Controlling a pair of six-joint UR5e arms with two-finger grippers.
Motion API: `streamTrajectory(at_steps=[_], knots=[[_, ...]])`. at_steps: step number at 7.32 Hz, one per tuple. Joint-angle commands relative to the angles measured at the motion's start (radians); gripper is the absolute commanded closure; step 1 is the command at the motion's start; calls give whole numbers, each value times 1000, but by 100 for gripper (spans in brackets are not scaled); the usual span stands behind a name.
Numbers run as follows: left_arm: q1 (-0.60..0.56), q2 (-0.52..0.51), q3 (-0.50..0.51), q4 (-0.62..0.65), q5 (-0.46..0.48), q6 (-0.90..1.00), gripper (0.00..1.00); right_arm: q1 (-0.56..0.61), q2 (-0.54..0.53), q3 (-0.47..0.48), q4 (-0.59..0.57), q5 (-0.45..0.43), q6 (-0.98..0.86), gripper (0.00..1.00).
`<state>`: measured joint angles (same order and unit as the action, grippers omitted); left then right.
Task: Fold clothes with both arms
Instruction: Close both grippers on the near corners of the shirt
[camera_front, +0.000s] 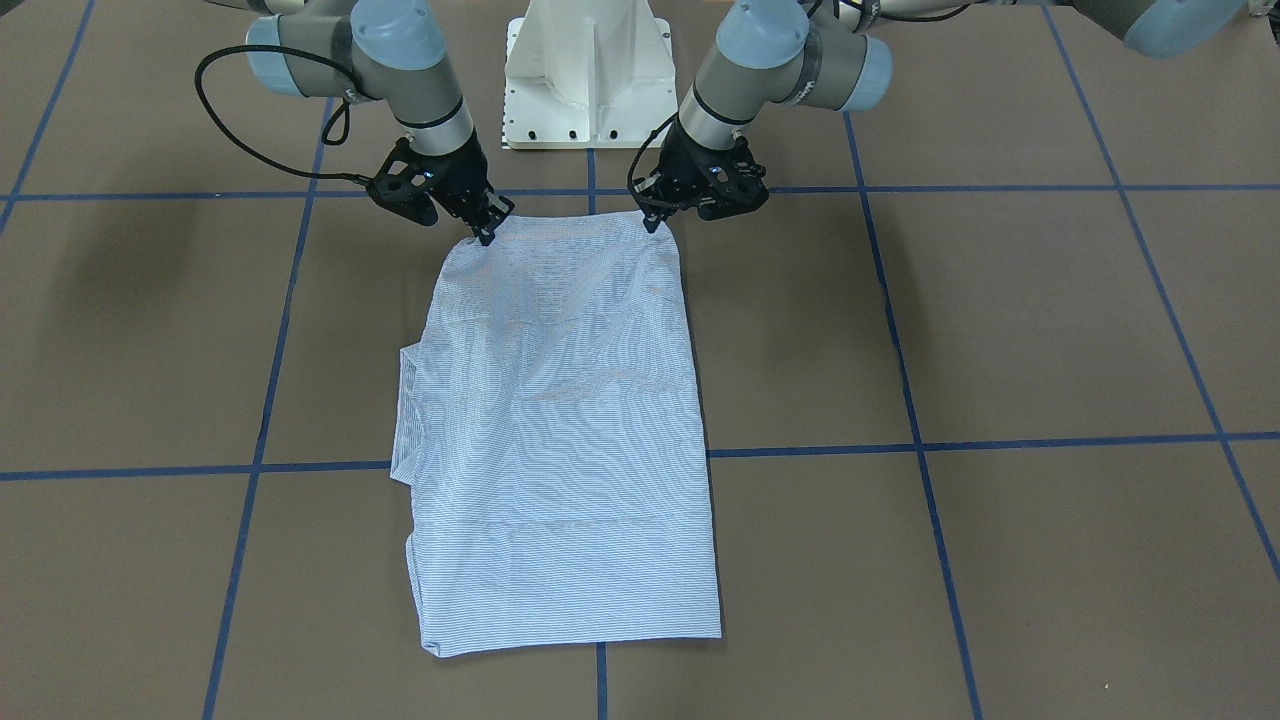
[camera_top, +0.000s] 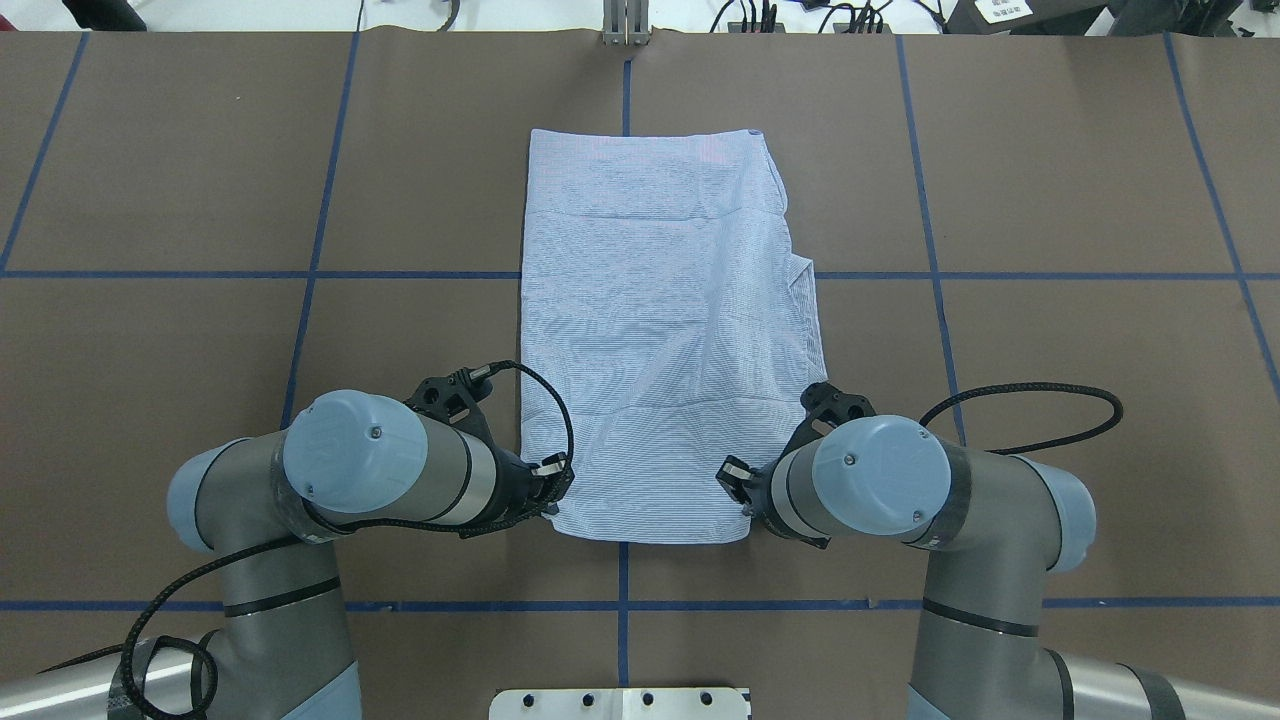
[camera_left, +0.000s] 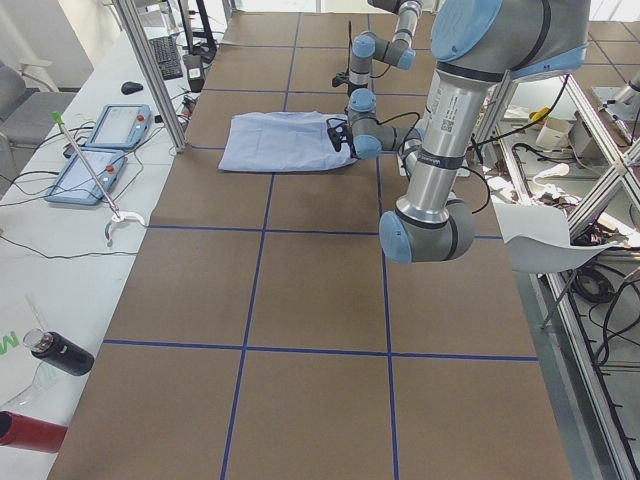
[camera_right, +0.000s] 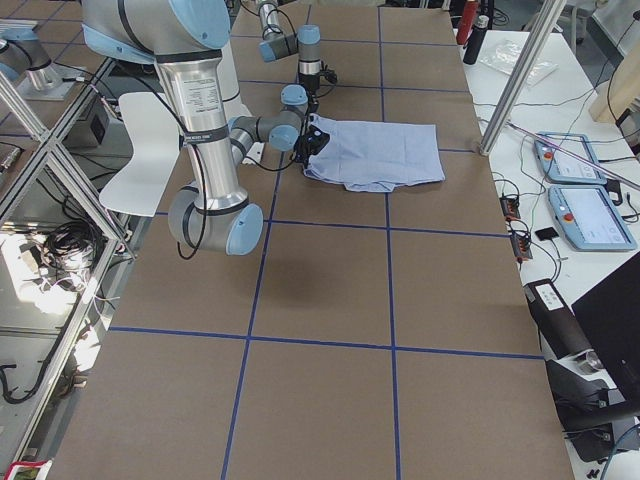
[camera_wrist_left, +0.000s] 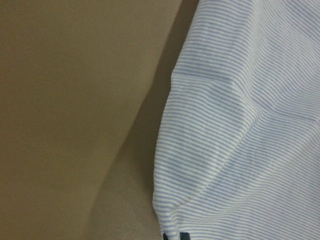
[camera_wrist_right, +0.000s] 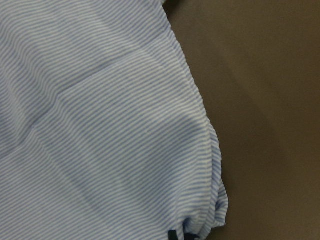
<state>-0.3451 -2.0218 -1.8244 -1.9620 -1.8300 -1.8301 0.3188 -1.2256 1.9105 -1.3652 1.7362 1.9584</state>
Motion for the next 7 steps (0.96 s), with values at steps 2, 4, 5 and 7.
streamTrajectory(at_steps=[2, 4, 5, 7], knots=[[-2, 3, -27, 0, -2, -1, 100, 9, 0, 21, 0, 20, 14, 100], [9, 8, -59, 0, -2, -21, 100, 19, -34, 73, 2, 109, 10, 100], [39, 11, -84, 9, -5, -61, 100, 16, -66, 122, 3, 153, 8, 100], [168, 11, -169, 124, -5, -72, 100, -9, -92, 183, 6, 261, 5, 100]])
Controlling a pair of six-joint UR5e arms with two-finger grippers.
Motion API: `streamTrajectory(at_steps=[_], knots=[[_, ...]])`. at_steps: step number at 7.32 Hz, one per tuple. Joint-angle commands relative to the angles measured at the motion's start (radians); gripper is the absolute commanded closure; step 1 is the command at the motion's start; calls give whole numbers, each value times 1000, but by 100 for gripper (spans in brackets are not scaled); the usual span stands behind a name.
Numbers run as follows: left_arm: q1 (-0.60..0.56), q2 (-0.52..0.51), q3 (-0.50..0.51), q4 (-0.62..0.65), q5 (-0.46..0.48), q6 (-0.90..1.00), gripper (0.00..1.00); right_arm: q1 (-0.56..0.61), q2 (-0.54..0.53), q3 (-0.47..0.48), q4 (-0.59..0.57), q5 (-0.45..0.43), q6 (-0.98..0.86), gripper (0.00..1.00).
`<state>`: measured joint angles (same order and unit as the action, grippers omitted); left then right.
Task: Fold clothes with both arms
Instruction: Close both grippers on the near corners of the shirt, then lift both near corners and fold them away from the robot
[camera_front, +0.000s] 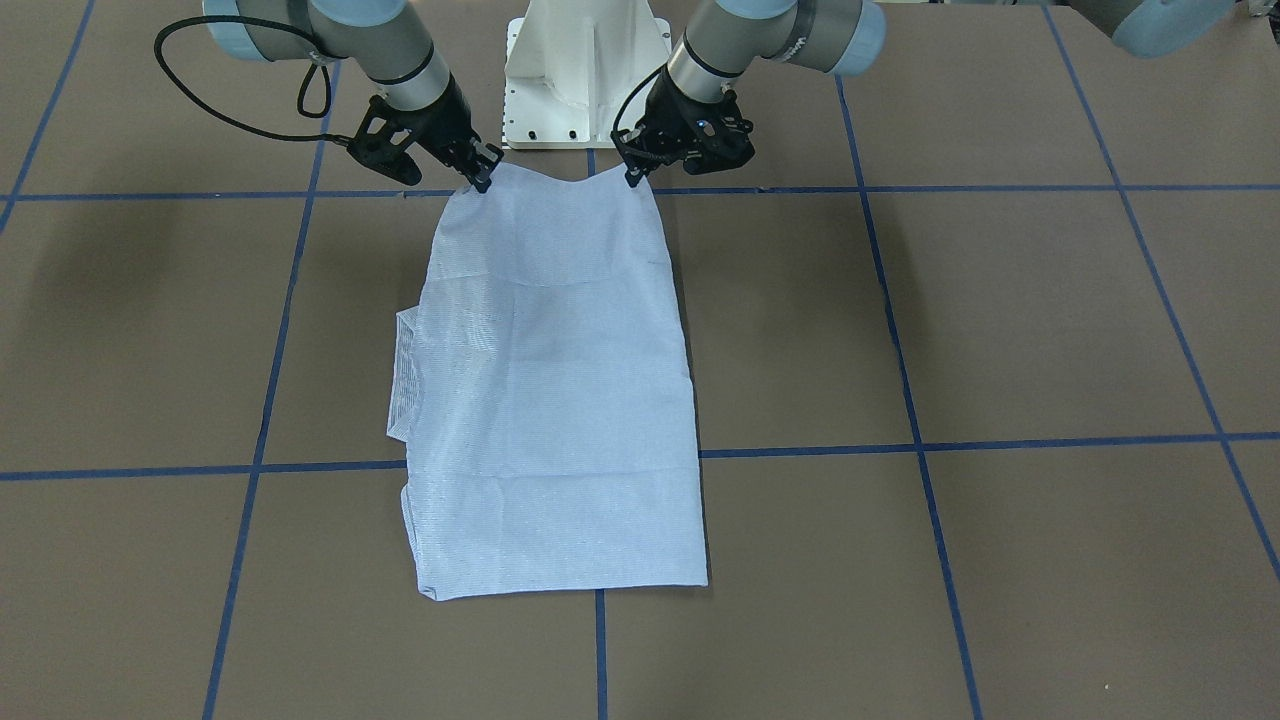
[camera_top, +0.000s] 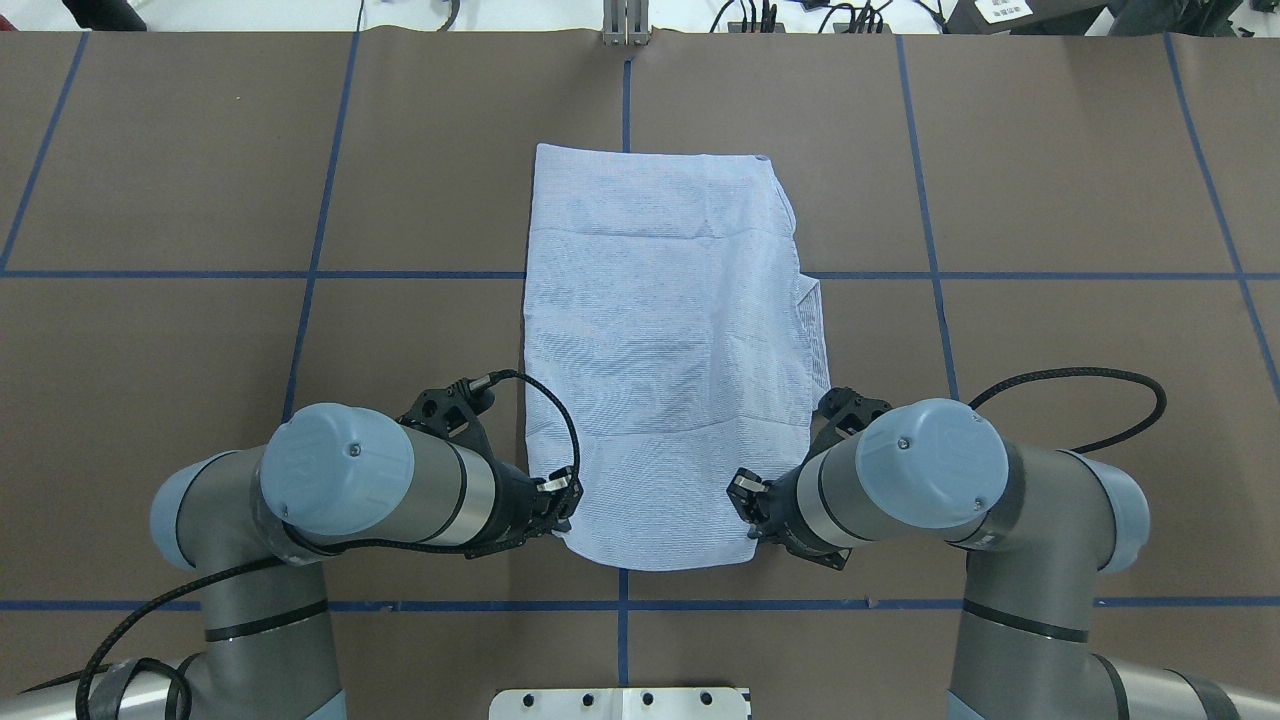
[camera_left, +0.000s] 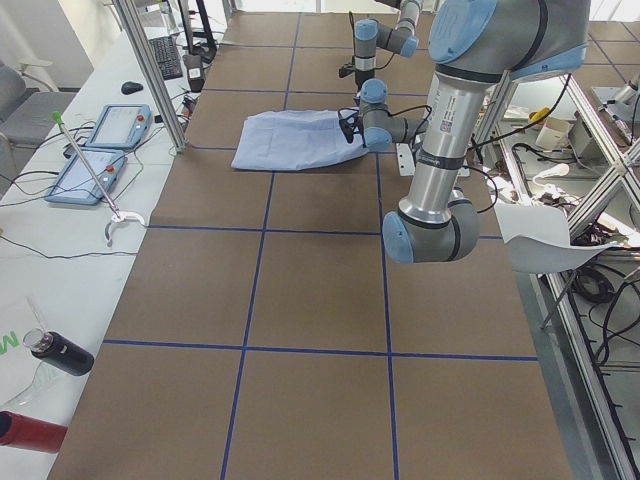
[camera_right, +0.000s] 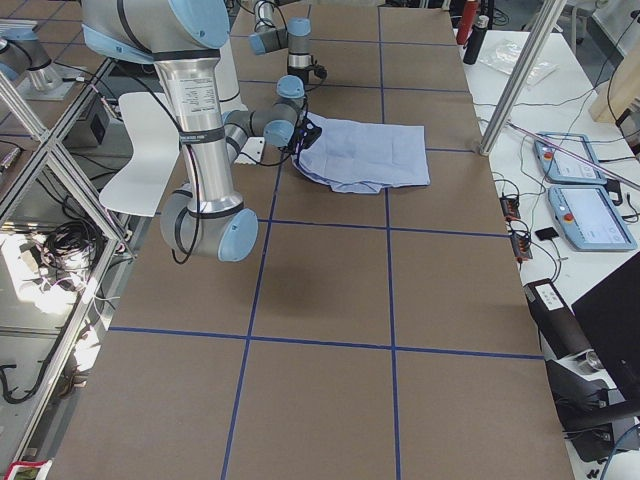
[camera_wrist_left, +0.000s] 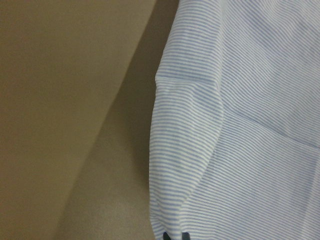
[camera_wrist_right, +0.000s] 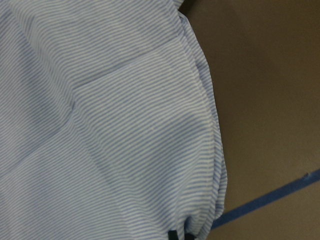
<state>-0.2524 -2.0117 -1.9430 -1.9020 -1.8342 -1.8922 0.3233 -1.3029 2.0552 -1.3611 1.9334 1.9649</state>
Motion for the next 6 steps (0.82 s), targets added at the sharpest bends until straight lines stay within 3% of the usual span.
streamTrajectory(at_steps=[1, 4, 6], knots=[[125, 2, -85, 111, 0, -34, 100, -24, -15, 45, 4, 108, -3, 100], [133, 8, -235, 243, -2, -71, 100, 40, -21, 72, 4, 208, -3, 100], [26, 7, -235, 251, -5, -54, 100, 147, -7, 63, -3, 266, -3, 100]])
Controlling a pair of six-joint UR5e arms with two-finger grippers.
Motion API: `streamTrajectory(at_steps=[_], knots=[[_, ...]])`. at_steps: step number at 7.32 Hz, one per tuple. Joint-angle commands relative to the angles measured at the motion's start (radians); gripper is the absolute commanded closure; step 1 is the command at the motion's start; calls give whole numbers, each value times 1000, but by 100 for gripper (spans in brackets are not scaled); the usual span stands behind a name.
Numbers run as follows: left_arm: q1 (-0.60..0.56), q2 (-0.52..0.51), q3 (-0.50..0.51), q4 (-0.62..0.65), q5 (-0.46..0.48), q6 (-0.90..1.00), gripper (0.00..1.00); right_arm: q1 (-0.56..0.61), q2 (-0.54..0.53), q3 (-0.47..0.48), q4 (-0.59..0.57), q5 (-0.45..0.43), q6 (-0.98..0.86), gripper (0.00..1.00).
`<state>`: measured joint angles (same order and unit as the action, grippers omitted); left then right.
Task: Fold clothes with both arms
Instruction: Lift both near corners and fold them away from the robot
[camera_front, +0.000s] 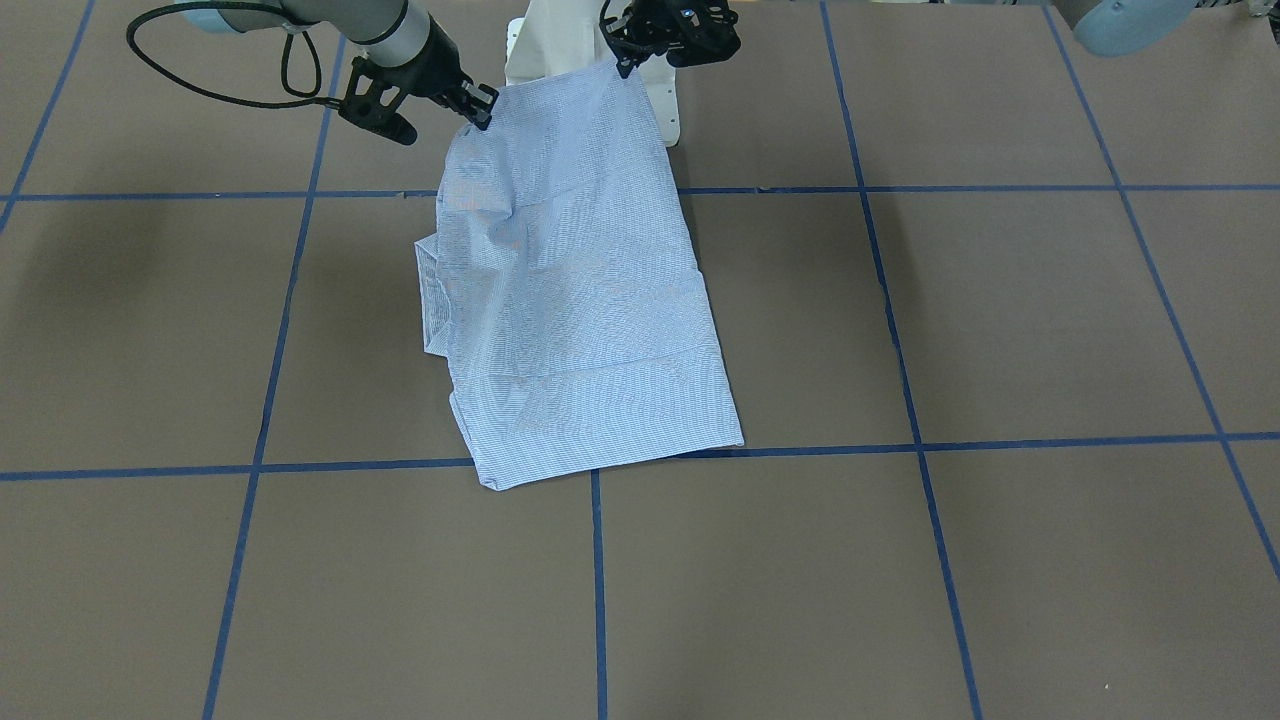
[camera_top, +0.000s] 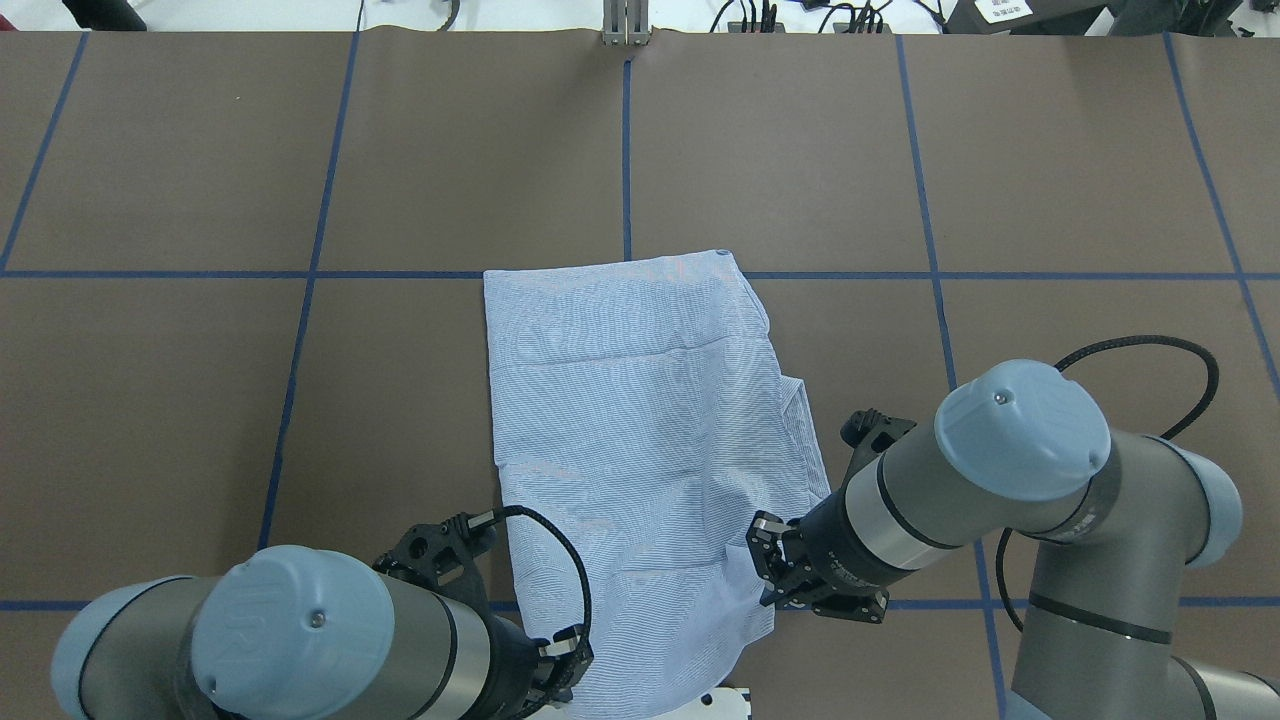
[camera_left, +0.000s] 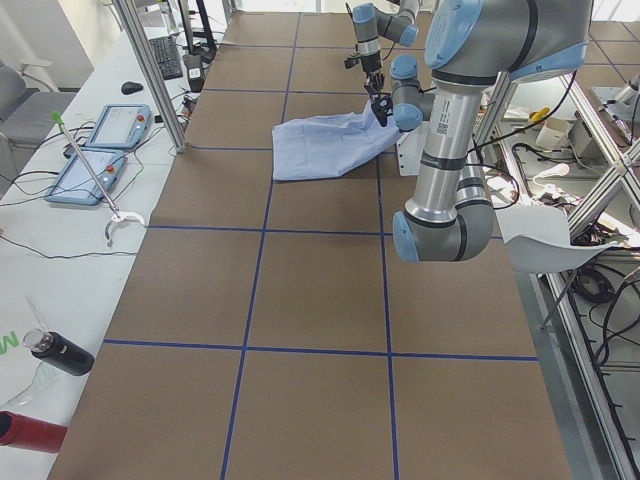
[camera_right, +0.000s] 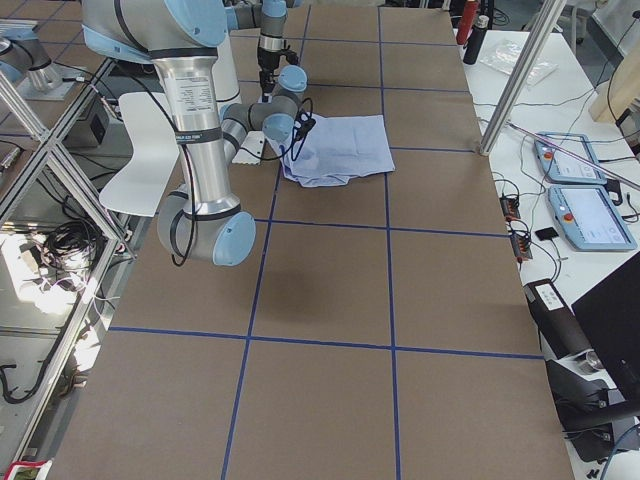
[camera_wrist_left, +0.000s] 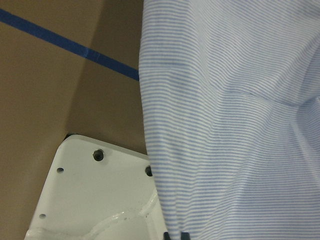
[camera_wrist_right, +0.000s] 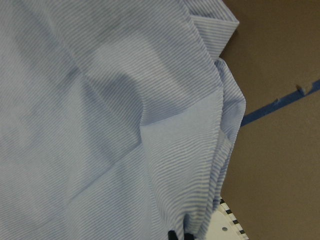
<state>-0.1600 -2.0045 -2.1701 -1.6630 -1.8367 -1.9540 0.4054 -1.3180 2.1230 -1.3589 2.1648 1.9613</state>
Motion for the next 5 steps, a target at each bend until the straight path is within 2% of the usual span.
streamTrajectory(at_steps=[1, 2, 4, 5], knots=[[-125, -5, -4, 12, -4, 9, 100, 114, 20, -11, -5, 35, -2, 100], [-198, -8, 1, 11, -39, 64, 100, 159, 67, -41, -8, 35, -4, 100], [-393, -16, 38, -3, -148, 157, 100, 209, 187, -177, -8, 30, -22, 100], [-433, -51, 103, -9, -159, 193, 100, 242, 230, -234, -9, 21, -73, 100]])
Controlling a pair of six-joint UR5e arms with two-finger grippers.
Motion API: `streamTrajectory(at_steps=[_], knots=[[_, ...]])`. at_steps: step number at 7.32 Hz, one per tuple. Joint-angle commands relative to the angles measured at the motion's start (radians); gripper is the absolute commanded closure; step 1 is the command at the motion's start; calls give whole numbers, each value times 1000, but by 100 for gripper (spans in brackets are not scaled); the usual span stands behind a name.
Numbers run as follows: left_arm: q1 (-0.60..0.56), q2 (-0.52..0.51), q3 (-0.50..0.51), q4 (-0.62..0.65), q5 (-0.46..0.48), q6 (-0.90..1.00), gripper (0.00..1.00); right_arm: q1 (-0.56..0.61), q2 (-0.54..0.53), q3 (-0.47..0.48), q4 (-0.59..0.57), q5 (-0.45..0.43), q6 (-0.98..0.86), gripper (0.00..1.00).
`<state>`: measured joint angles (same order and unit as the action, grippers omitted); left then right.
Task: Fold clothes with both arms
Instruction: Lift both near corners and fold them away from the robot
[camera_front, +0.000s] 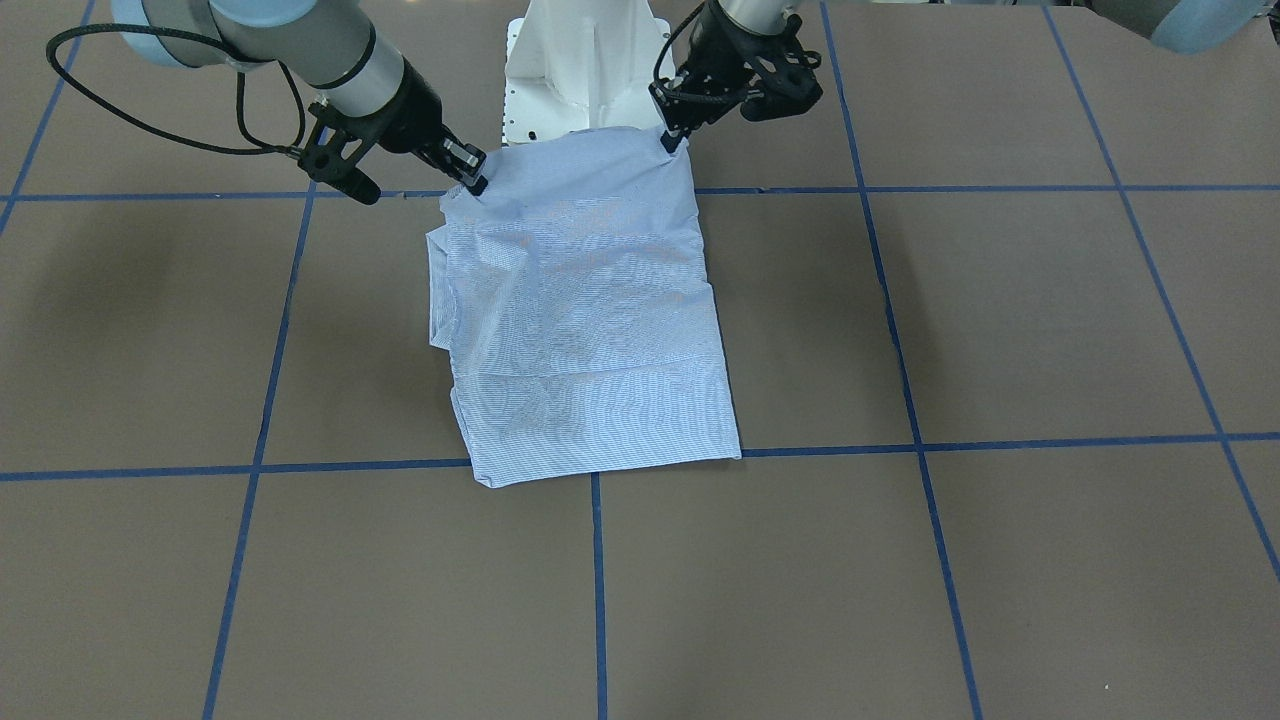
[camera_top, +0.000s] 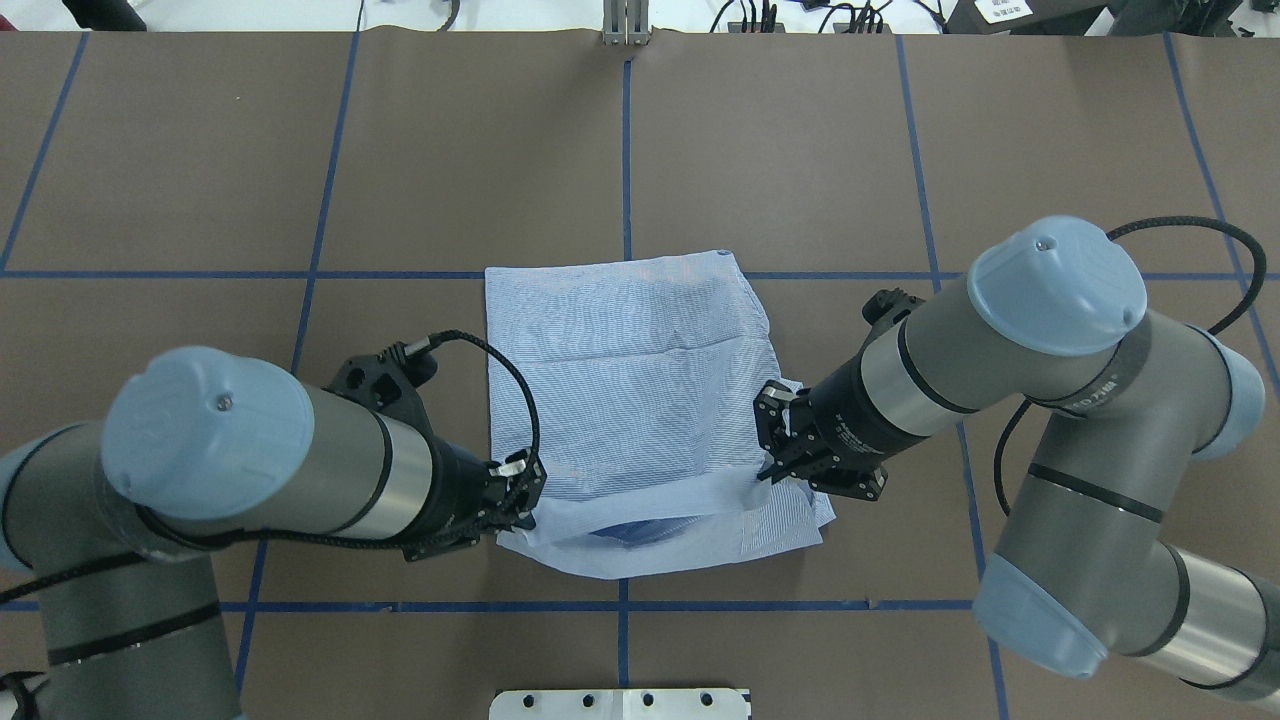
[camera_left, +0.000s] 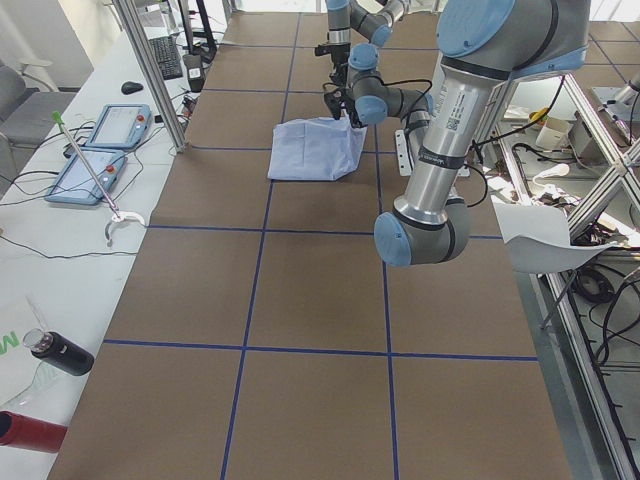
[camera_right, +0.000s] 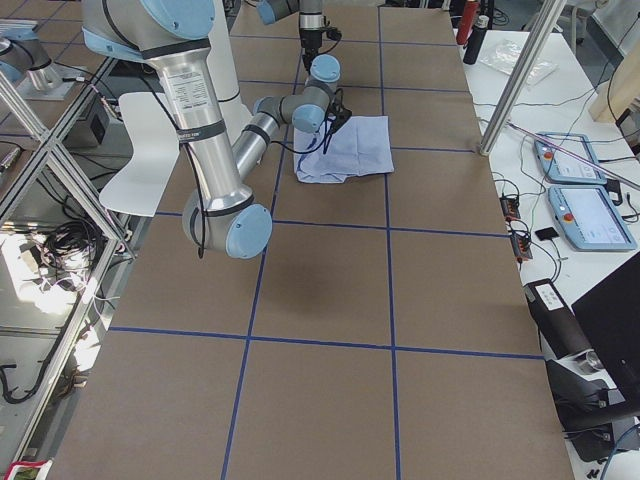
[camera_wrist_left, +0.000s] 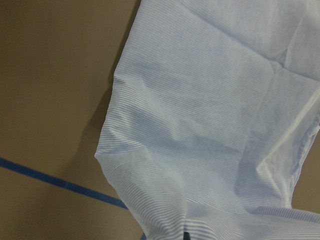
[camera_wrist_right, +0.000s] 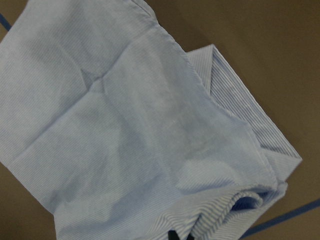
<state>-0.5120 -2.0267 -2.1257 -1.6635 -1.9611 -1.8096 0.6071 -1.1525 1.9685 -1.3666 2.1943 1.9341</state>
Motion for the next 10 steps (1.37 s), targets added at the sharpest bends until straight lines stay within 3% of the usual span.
streamTrajectory(at_steps=[1, 4, 6, 8, 10], knots=[[-114, -65, 169, -69, -35, 52, 100, 87, 123, -150, 0, -7, -58, 100], [-181, -156, 396, -231, -35, 53, 100, 138, 276, -340, 4, -14, -89, 100], [-207, -167, 475, -300, -32, 67, 100, 138, 341, -497, 12, -34, -118, 100], [-223, -167, 606, -417, -25, 68, 100, 137, 339, -552, 32, -45, -127, 100], [-223, -185, 659, -450, -25, 64, 100, 135, 347, -563, 34, -44, -126, 100]])
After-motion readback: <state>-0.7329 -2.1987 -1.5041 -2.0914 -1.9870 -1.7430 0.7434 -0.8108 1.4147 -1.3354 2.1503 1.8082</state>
